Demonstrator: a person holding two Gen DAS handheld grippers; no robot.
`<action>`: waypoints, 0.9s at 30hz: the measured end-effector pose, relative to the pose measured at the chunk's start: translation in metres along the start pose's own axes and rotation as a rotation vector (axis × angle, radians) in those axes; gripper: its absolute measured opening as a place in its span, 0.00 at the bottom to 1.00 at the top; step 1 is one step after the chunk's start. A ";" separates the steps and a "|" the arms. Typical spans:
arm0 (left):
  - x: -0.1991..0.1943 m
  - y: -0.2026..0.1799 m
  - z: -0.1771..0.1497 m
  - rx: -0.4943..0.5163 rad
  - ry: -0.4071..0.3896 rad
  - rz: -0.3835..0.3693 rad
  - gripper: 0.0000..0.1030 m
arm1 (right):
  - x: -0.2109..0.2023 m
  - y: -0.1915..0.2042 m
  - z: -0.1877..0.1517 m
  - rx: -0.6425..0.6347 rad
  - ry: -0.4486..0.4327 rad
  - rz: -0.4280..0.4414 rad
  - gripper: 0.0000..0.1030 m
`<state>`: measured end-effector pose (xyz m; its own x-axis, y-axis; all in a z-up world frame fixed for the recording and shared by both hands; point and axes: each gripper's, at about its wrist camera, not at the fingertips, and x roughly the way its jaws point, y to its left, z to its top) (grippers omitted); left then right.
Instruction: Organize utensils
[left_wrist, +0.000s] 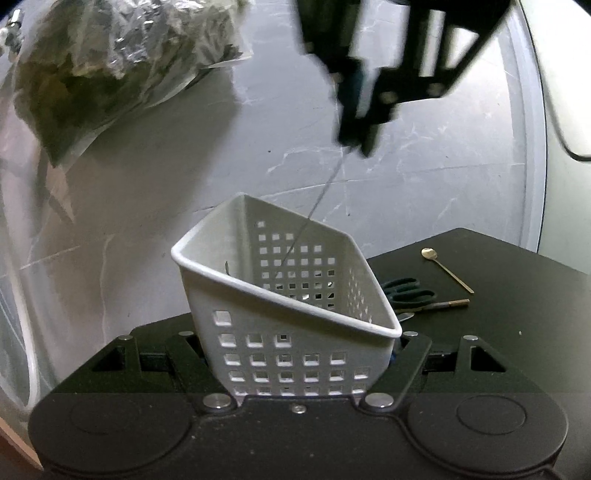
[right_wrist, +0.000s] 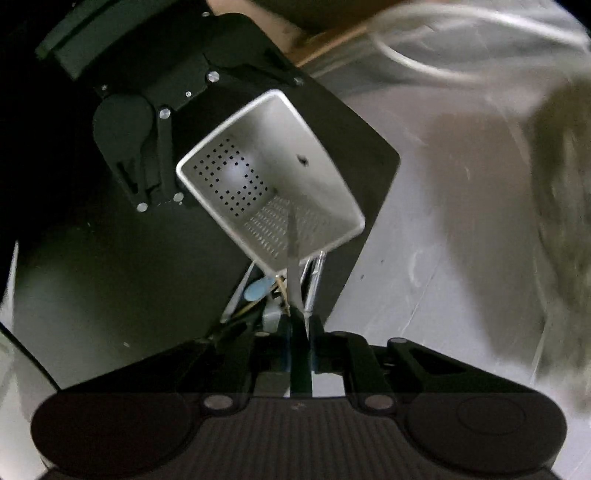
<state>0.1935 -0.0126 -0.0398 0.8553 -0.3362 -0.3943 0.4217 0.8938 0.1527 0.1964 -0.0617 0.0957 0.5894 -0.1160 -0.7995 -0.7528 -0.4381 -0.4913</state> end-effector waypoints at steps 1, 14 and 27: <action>0.000 -0.001 0.000 0.003 -0.001 0.000 0.74 | 0.003 0.002 0.005 -0.007 -0.011 -0.005 0.10; 0.006 0.005 0.002 -0.054 0.007 0.025 0.75 | -0.034 -0.019 -0.064 0.528 -0.343 -0.172 0.71; -0.011 0.001 0.002 -0.135 0.060 0.118 0.75 | 0.130 0.058 -0.180 1.542 -0.472 0.021 0.99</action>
<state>0.1847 -0.0088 -0.0332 0.8751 -0.2118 -0.4352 0.2720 0.9589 0.0802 0.2821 -0.2623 0.0251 0.6566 0.2890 -0.6967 -0.4945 0.8624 -0.1083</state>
